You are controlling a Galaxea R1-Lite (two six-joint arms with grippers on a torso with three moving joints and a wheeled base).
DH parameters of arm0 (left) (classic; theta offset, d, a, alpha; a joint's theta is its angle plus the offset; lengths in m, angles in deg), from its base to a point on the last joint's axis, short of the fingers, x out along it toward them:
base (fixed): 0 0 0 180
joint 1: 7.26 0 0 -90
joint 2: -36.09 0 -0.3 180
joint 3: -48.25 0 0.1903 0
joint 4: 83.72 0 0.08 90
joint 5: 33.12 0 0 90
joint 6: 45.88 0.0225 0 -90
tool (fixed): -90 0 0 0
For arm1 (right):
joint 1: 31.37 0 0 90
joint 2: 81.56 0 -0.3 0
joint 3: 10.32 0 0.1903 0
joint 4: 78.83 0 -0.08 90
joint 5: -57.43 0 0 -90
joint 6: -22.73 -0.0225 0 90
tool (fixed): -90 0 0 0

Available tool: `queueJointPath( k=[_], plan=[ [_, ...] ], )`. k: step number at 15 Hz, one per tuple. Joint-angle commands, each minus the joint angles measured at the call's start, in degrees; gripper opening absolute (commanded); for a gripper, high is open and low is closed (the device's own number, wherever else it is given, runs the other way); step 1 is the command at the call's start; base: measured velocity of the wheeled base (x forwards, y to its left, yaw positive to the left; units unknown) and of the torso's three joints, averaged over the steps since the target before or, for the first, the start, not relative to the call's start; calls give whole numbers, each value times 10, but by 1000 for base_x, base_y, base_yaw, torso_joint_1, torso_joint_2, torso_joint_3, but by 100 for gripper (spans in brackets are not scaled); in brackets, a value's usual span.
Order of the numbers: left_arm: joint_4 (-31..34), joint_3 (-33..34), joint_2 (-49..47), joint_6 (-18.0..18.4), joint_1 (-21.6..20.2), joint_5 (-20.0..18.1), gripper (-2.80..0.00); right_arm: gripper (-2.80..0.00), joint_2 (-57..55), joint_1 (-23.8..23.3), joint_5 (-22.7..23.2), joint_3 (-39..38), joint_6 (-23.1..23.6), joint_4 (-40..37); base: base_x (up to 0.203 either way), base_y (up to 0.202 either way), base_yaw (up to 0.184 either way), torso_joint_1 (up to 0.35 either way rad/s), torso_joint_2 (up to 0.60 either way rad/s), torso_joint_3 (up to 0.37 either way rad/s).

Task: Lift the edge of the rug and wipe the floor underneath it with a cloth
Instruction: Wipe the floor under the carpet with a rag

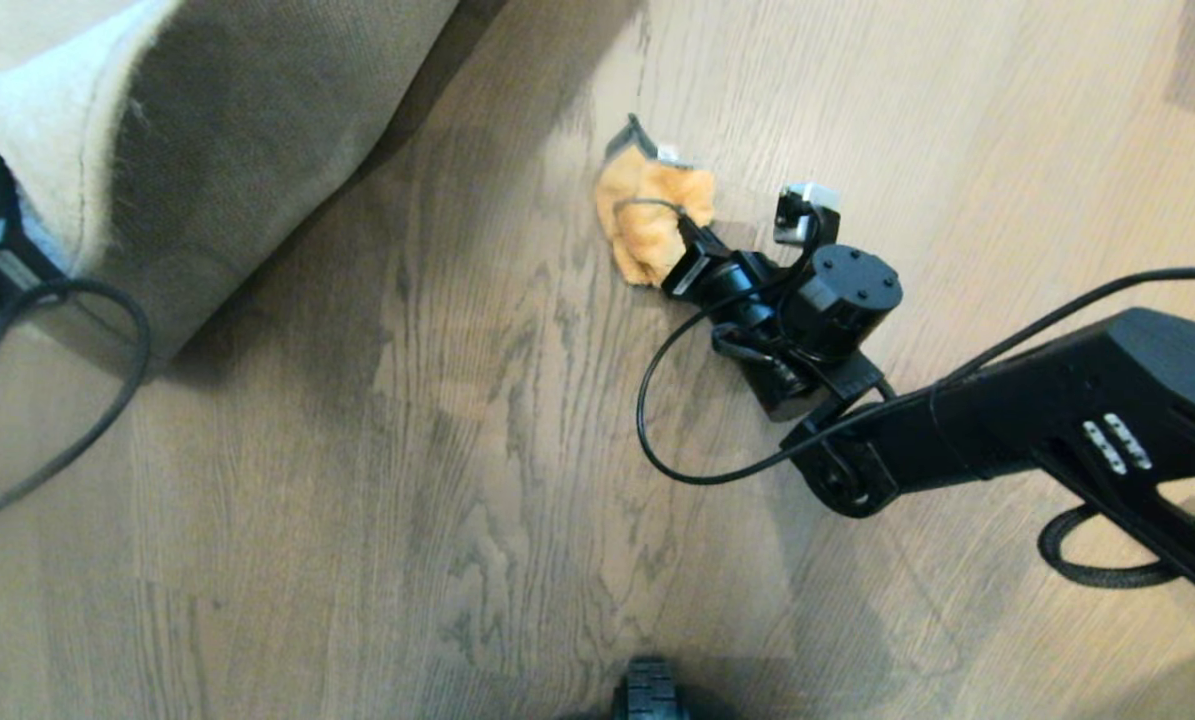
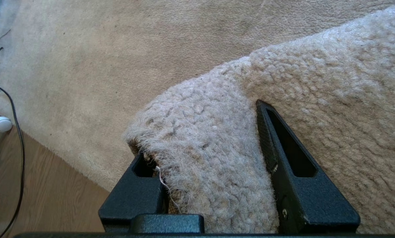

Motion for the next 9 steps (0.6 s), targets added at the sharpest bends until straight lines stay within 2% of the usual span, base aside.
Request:
queueJointPath(
  k=[1,5,9],
  plan=[
    [-27,0,-4,1,0,1,-280,-280,-9,62,10,-28,-1,8,0,0,0,0,0,0],
    [-27,0,-4,1,0,1,-280,-280,-41,153,9,-35,-3,11,0,0,0,0,0,0],
    [-27,-1,-4,1,0,1,-280,-280,-70,217,8,-36,-3,12,0,0,0,0,0,0]
  ],
)
